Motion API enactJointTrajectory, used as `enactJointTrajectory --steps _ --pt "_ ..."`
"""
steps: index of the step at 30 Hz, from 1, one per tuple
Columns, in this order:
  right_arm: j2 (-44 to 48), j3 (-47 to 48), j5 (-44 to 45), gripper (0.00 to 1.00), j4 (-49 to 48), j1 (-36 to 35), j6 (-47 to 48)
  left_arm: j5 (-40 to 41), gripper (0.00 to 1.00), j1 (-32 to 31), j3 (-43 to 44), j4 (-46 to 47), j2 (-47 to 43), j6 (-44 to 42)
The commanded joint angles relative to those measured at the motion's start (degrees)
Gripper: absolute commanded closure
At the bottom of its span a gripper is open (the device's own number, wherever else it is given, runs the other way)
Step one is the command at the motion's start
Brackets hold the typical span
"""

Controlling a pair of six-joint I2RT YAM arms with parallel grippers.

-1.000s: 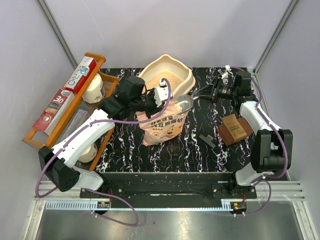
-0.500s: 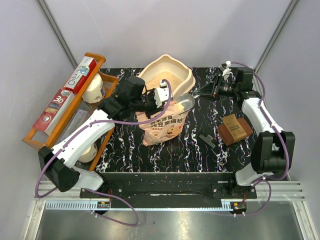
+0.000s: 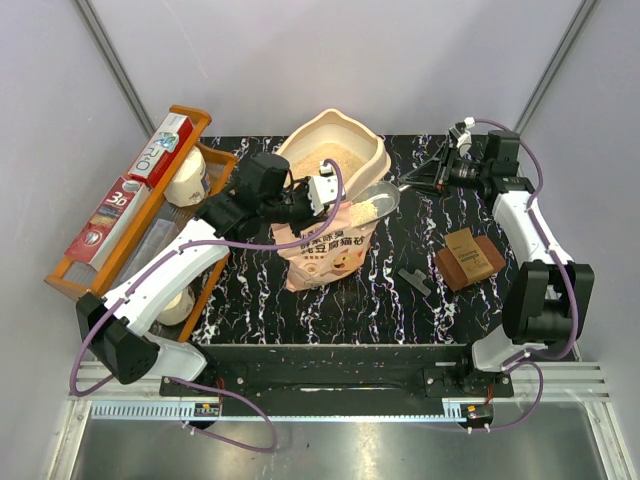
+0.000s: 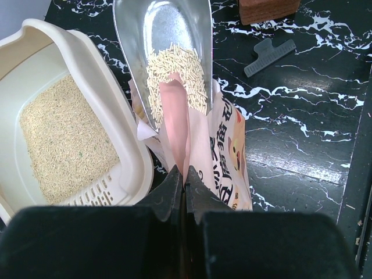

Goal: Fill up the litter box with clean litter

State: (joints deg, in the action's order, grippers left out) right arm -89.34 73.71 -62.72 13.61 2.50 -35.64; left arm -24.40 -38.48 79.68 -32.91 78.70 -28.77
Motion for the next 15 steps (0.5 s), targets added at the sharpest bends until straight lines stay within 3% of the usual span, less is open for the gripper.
enactJointTrajectory --steps 1,4,6,11,15 --pt "-3.19 1.17 -7.41 1.0 -1.56 1.45 -2.24 -0.21 1.0 -0.11 1.79 2.85 -3.46 -0.84" --pt "-5.48 0.38 -10.14 1.0 -5.24 1.54 -5.05 -0.12 1.0 -0.19 2.32 2.15 -3.2 -1.28" --pt "-6.72 -1.63 -11.55 1.0 -12.87 1.72 -11.1 -0.12 1.0 -0.11 2.58 1.79 -3.02 -1.46" --pt "-12.25 -9.46 -14.01 1.0 -43.6 2.51 -35.18 0.23 1.0 -0.28 3.64 0.83 -2.67 -1.9" --pt "-14.54 -12.01 -13.22 1.0 -48.76 2.51 -38.63 0.85 1.0 -0.19 4.17 0.12 -2.5 -2.78"
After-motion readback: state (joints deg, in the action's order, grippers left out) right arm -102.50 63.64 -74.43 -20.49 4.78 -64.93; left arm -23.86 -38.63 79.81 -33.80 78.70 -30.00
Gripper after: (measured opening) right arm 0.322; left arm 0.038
